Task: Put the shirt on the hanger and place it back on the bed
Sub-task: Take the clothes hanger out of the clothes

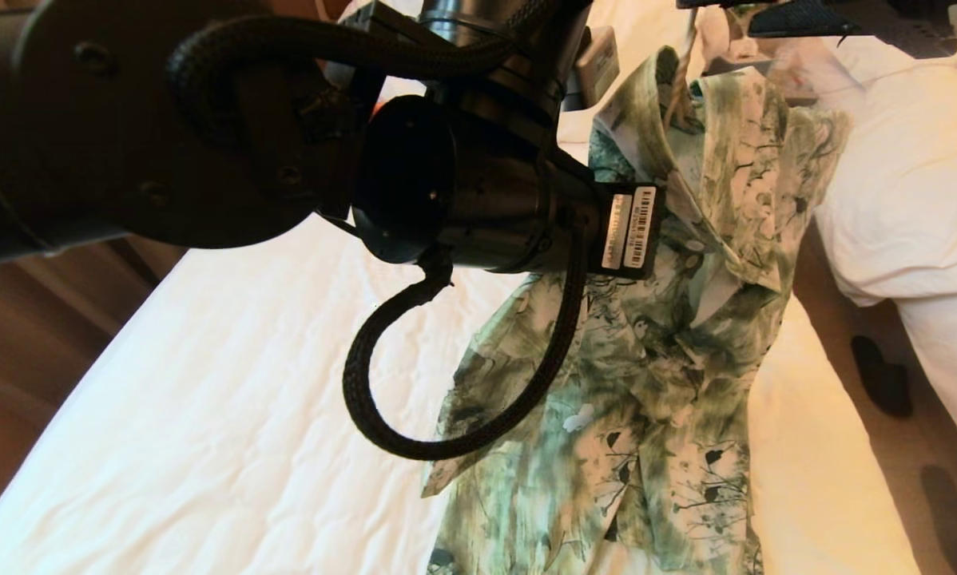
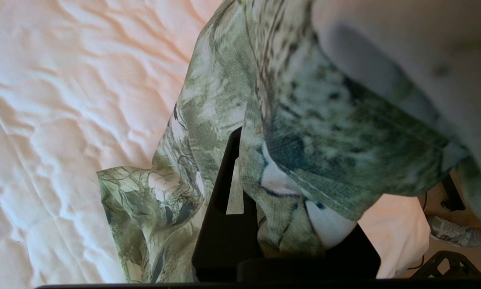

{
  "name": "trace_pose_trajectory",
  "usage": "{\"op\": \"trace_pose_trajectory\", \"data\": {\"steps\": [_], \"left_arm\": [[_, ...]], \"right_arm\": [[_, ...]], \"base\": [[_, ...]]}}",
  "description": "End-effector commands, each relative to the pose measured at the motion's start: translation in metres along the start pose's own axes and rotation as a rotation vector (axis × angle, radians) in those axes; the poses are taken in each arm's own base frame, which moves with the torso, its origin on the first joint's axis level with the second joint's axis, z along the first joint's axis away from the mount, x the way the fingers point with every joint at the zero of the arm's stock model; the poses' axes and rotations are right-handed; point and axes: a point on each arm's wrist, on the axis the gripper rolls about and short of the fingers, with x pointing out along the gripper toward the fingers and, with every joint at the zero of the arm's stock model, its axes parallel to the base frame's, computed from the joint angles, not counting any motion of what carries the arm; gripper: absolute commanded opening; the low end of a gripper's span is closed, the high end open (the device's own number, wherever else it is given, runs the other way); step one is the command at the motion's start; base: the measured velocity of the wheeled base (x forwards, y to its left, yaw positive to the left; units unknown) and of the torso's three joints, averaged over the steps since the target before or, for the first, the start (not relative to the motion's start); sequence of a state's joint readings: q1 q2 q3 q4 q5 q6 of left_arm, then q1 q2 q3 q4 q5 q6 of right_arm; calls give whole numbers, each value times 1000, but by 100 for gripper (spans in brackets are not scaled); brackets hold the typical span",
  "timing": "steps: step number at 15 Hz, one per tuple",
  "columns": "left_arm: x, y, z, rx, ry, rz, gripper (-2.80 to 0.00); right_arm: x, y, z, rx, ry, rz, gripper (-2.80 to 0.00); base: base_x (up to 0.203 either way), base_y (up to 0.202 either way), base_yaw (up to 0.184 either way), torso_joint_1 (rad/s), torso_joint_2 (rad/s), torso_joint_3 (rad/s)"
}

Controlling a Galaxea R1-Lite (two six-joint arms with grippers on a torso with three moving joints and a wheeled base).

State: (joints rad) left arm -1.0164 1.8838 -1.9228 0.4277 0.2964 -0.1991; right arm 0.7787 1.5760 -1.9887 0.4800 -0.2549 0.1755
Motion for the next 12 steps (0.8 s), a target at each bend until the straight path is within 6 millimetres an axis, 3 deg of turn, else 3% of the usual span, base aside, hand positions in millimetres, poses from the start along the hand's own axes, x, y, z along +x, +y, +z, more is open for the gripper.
{"op": "trace_pose_trajectory", "data": {"steps": [1,7,8,12], "left_arm": [[-1,-2,1,-1,-3,-3,-280],[-9,-6,3,2,-14,-17,-280],[-10,-8,2,4,-12,-24,-280],[-10,-10,1,-7,-10,-24,-280]], "right_arm": [[9,1,-4,-4,15,-7,0],[30,6,-8,-31,-16,-9,0],[30,6,-7,-29,-26,-7,-280],[36,9,-4,-16,-75,-4,-280]], "base": [[0,0,0,0,0,0],[0,0,0,0,0,0],[0,0,0,0,0,0],[0,0,0,0,0,0]]}}
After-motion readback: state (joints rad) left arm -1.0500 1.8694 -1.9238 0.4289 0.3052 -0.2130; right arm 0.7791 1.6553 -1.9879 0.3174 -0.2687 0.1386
